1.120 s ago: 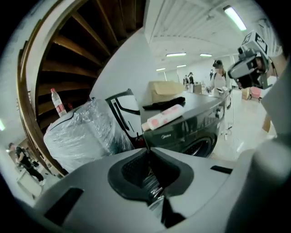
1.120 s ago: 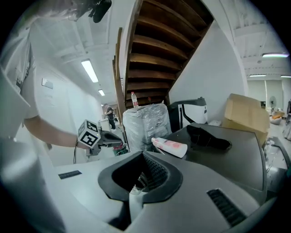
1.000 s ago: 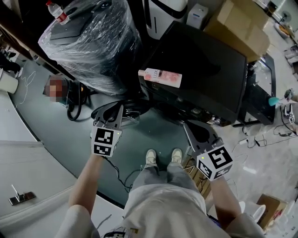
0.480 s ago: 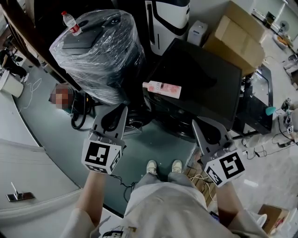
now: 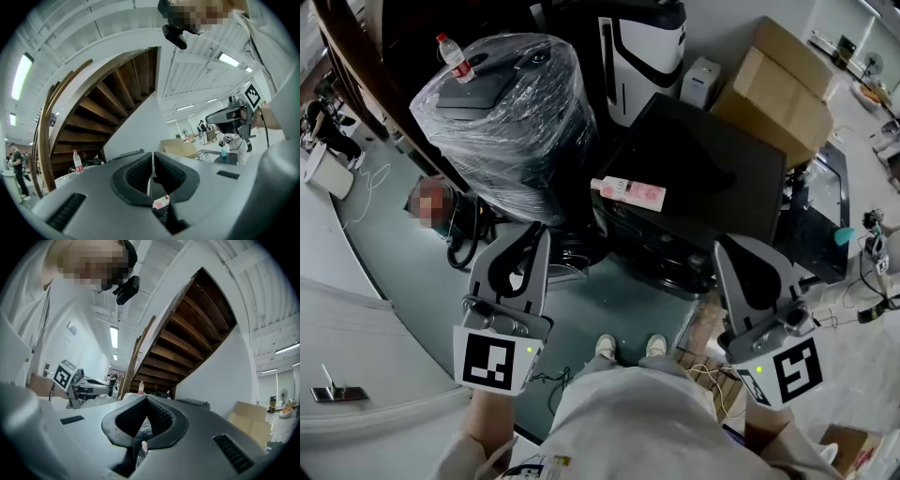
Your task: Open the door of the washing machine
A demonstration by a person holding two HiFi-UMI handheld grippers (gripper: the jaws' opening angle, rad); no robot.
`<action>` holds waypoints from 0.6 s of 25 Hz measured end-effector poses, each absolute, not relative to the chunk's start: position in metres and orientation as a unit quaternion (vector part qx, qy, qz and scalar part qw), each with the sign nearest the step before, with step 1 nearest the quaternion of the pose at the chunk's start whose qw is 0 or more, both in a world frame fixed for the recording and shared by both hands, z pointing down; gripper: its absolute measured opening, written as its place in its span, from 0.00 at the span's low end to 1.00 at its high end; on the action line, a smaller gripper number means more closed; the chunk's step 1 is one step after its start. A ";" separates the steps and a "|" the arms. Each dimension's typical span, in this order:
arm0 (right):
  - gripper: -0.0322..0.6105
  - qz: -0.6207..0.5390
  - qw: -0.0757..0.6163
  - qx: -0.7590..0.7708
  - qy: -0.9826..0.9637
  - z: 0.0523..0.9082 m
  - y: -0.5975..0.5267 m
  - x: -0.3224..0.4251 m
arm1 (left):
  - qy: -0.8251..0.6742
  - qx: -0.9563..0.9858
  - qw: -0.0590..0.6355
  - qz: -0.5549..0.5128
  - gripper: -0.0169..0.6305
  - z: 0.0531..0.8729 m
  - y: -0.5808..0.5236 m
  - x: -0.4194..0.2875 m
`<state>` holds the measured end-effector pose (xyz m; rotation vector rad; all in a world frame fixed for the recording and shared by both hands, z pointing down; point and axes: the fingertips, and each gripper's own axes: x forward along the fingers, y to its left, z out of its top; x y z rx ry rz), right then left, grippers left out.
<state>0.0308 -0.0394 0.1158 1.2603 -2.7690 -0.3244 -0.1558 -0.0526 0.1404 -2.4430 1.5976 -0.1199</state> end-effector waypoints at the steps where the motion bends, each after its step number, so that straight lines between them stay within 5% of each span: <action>1: 0.09 -0.112 0.038 0.409 -0.905 0.112 -0.037 0.031 | 0.543 -0.831 0.111 -0.040 0.07 0.139 -0.050 -0.154; 15: 0.09 -0.142 0.024 0.383 -0.912 0.109 -0.028 0.025 | 0.560 -0.819 0.111 -0.055 0.07 0.141 -0.044 -0.163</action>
